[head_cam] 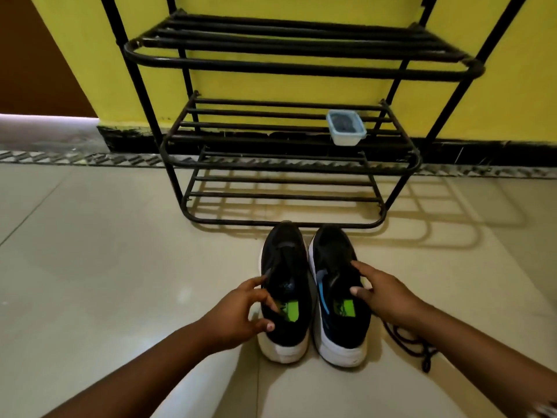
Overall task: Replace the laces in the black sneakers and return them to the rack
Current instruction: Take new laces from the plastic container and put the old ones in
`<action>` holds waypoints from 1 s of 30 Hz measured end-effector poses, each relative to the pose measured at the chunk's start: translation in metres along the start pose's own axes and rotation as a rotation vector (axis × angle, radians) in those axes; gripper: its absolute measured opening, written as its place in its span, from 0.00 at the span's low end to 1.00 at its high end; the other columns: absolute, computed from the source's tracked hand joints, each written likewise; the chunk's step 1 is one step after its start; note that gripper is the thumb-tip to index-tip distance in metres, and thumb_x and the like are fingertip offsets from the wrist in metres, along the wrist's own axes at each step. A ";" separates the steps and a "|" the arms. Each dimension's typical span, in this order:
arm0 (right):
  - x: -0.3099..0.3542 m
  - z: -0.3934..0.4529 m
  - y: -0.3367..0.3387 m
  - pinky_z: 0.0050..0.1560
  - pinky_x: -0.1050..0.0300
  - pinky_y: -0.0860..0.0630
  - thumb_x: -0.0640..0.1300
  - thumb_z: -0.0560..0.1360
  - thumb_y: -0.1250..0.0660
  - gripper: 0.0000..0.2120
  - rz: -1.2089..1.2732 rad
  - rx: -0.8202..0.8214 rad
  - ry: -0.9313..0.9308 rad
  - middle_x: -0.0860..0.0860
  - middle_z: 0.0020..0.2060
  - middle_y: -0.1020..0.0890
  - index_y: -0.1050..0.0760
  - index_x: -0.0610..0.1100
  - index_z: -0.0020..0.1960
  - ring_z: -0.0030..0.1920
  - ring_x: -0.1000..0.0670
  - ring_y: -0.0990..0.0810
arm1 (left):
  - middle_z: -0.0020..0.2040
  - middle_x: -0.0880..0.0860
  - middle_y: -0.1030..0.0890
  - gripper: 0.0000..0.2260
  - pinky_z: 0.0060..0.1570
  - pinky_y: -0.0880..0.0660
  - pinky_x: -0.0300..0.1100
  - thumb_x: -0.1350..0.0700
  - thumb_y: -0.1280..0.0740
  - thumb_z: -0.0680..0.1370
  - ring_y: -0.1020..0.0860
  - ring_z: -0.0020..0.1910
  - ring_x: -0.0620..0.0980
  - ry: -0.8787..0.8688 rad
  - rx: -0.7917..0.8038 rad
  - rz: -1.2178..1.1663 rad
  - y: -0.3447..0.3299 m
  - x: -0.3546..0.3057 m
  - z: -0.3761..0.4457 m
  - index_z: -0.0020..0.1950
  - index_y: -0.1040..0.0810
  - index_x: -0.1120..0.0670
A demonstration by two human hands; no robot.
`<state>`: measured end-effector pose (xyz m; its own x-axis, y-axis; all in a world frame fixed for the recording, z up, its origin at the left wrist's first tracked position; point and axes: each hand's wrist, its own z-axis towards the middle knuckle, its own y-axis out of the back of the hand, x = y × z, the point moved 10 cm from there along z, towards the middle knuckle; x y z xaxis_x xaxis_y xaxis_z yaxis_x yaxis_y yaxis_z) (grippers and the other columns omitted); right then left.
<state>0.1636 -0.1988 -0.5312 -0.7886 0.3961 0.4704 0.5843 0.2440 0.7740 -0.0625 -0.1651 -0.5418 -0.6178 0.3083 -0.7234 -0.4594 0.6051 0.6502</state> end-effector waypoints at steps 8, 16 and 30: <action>0.063 -0.002 0.146 0.55 0.58 0.30 0.52 0.77 0.37 0.25 0.064 0.046 0.092 0.49 0.59 0.22 0.37 0.50 0.72 0.56 0.52 0.25 | 0.61 0.42 0.26 0.12 0.61 0.29 0.37 0.48 0.32 0.75 0.27 0.59 0.38 -0.073 -0.022 0.108 0.103 -0.084 0.027 0.58 0.26 0.44; 0.119 0.078 0.237 0.58 0.50 0.28 0.50 0.79 0.38 0.14 -0.290 -0.228 0.041 0.44 0.55 0.20 0.22 0.42 0.56 0.56 0.45 0.23 | 0.51 0.55 0.22 0.19 0.33 0.26 0.39 0.55 0.36 0.78 0.23 0.36 0.49 -0.065 -0.375 0.018 0.180 -0.160 0.166 0.70 0.33 0.49; 0.083 0.134 0.221 0.46 0.48 0.19 0.40 0.78 0.37 0.10 0.638 -0.529 -0.068 0.41 0.44 0.21 0.24 0.35 0.56 0.41 0.43 0.19 | 0.59 0.56 0.27 0.21 0.30 0.31 0.32 0.66 0.44 0.80 0.29 0.36 0.46 -0.133 -0.245 -0.136 0.136 -0.155 0.223 0.71 0.32 0.49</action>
<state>0.2531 0.0066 -0.3778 -0.3132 0.3737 0.8731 0.7347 -0.4872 0.4721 0.1130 0.0328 -0.3926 -0.4587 0.3400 -0.8210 -0.6824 0.4571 0.5705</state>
